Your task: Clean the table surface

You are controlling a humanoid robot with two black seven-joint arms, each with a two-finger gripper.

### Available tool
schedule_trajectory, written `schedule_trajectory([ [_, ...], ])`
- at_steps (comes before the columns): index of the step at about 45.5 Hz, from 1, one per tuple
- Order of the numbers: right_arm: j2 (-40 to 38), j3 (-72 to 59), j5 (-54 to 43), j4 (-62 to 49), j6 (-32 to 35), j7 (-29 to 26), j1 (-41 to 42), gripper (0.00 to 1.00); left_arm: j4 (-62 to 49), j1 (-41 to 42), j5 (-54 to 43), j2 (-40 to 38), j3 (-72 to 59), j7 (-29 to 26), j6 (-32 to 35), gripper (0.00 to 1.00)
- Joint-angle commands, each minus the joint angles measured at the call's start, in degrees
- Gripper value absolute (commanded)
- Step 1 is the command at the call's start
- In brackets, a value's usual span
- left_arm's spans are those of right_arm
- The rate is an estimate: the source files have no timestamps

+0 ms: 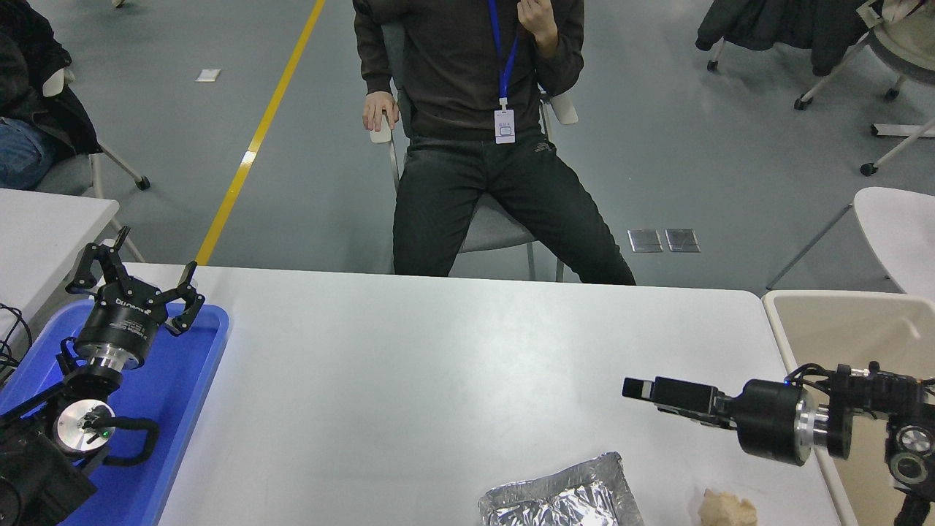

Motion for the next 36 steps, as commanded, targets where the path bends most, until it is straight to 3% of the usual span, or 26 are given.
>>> schedule_trajectory([
  [1,-0.3,-10.1,-3.5,0.2,1.1,-0.7,4.6,0.99,-0.1,0.0,0.0,-0.1,0.0,0.0,0.0,1.0],
  [10,0.1,-17.1,-4.0,-1.4,0.6,-3.9,7.6,0.99,-0.1,0.0,0.0,-0.1,-0.1,0.0,0.0,1.0],
  [36,8.3,-19.3,-7.8,-3.4,-3.7,-11.0,6.5,0.99,-0.1,0.0,0.0,-0.1,-0.1,0.0,-0.1,1.0],
])
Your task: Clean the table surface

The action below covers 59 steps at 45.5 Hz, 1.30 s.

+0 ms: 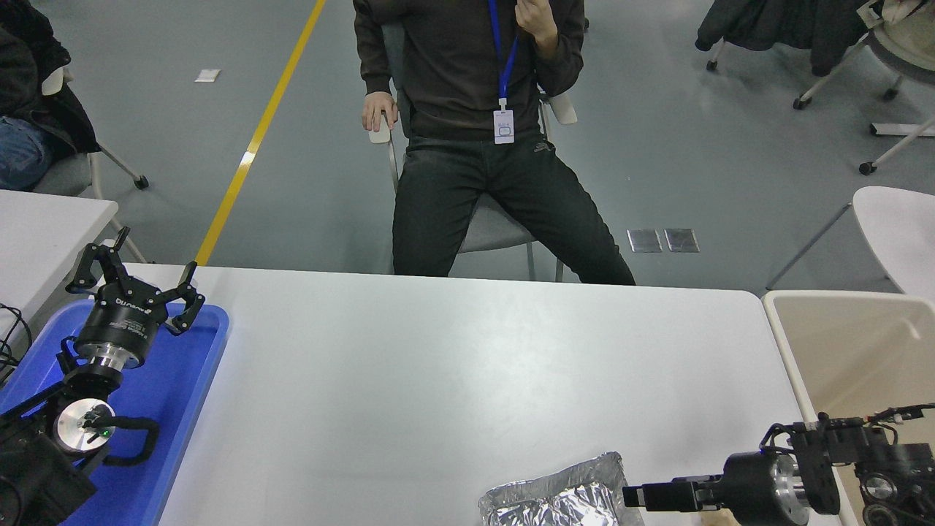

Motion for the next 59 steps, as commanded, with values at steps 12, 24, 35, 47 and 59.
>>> schedule_trajectory([
  [12,3.8,-2.7,-0.7,-1.0,-4.4,-6.4,-0.1,0.98,0.1,0.0,0.0,0.0,0.0,0.0,0.0,1.0],
  [24,4.0,-3.4,-0.7,-1.1,-4.8,-8.3,-0.1,0.98,0.1,0.0,0.0,0.1,0.0,0.0,0.0,1.0],
  [35,6.3,-4.1,-0.7,-1.6,-5.9,-10.3,-0.2,0.98,0.0,0.0,0.0,0.0,0.0,0.0,0.0,1.0],
  [47,6.5,-5.2,-0.9,-1.8,-6.2,-10.2,0.0,0.78,0.1,0.0,0.0,0.1,0.0,0.0,-0.1,1.0],
  [59,8.5,-7.8,-0.9,-4.0,-6.3,-9.8,0.5,0.23,0.1,0.0,0.0,0.1,0.0,0.0,-0.1,1.0],
])
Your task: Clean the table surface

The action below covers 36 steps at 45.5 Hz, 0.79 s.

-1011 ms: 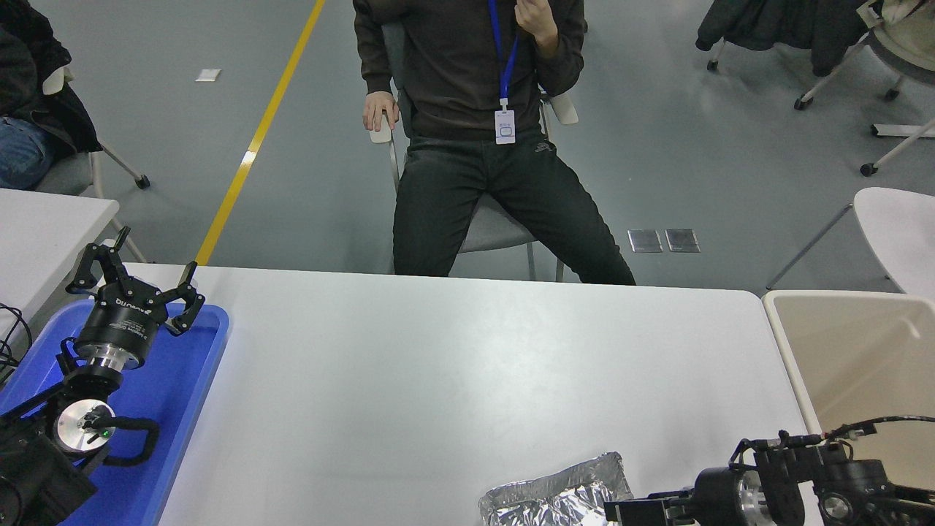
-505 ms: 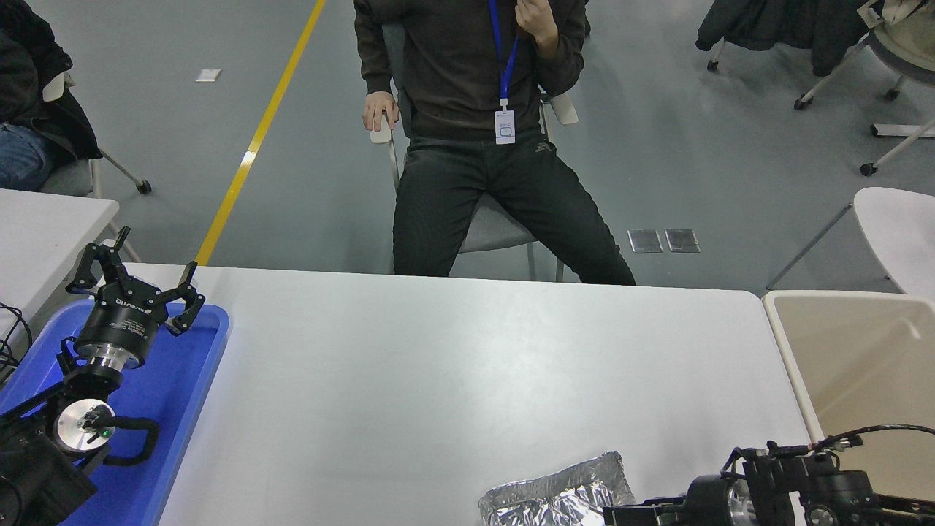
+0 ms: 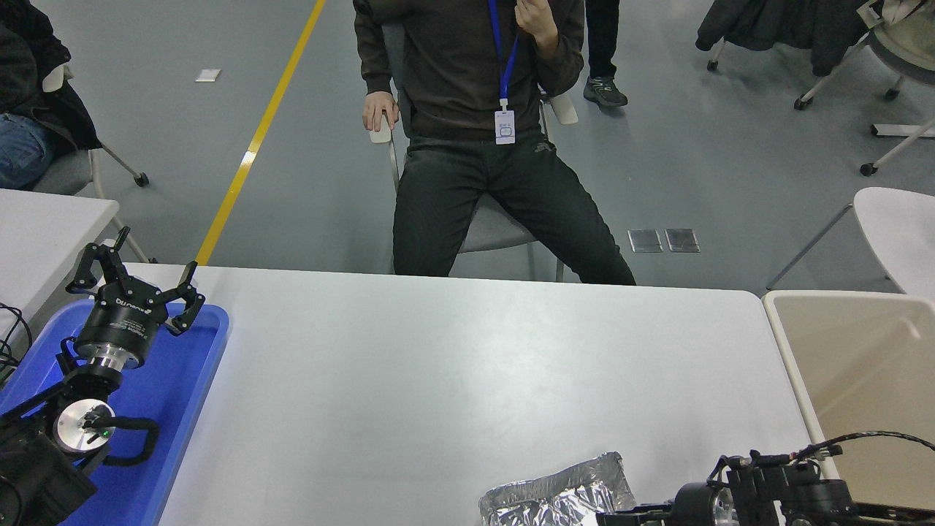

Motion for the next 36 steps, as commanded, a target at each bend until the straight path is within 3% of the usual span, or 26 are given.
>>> schedule_trajectory([
  [1,1.1,-1.8,0.0,-1.2,-0.2,0.1,0.3,0.19,0.0,0.0,0.0,0.0,0.0,0.1,0.0,1.0],
  [4,1.1,-1.8,0.0,-1.2,-0.1,0.1,0.5,0.0,0.0,0.0,0.0,0.0,0.0,0.1,-0.1,1.0],
  [36,-4.2,-0.6,6.3,1.7,0.5,1.5,5.0,0.0,0.0,0.0,0.0,0.0,0.0,0.1,-0.1,1.0],
])
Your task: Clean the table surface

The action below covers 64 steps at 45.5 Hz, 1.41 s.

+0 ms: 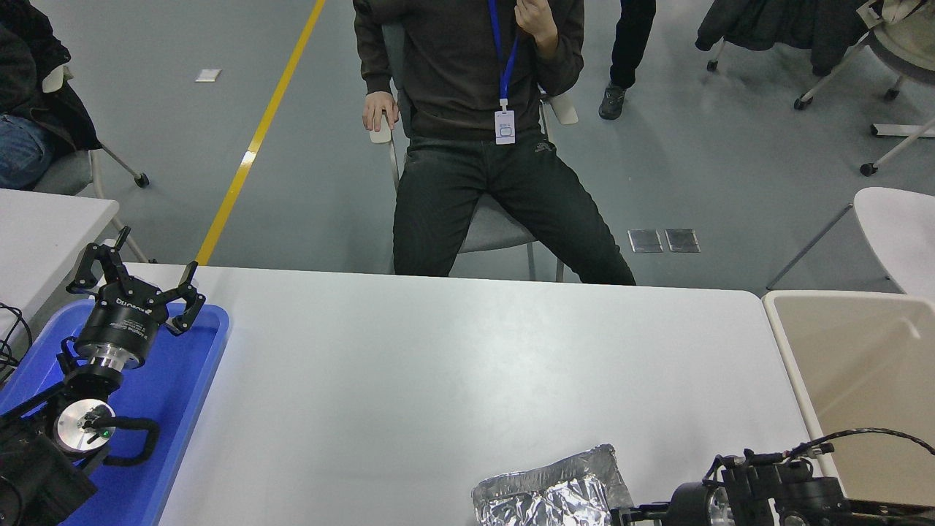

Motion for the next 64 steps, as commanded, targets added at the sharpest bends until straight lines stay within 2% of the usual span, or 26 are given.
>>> schedule_trajectory([
  [1,-3.3,0.1,3.9,2.2,0.4,0.7,2.6,0.0,0.0,0.0,0.0,0.0,0.0,0.0,0.0,1.0],
  [20,-16.7,0.4,9.2,15.2,2.8,1.0,5.5,0.0,0.1,0.0,0.0,0.0,0.0,0.0,0.0,1.0],
  [25,-18.1,0.5,9.3,15.2,3.8,1.9,5.7,0.0,0.0,0.0,0.0,0.0,0.0,0.0,0.1,1.0],
  [33,-20.4,1.8,9.6,15.2,8.1,8.5,6.6,0.0,0.0,0.0,0.0,0.0,0.0,0.0,0.0,1.0],
  [39,-21.4,6.1,14.4,15.2,10.0,8.5,7.8,0.0,0.0,0.0,0.0,0.0,0.0,0.0,0.0,1.0],
  [47,-24.9,12.8,22.5,15.2,16.6,8.5,10.4,0.0,0.0,0.0,0.0,0.0,0.0,0.0,0.0,1.0],
  [64,-31.1,22.0,27.5,15.2,22.6,8.5,10.6,0.0,0.0,0.0,0.0,0.0,0.0,0.0,0.0,1.0],
])
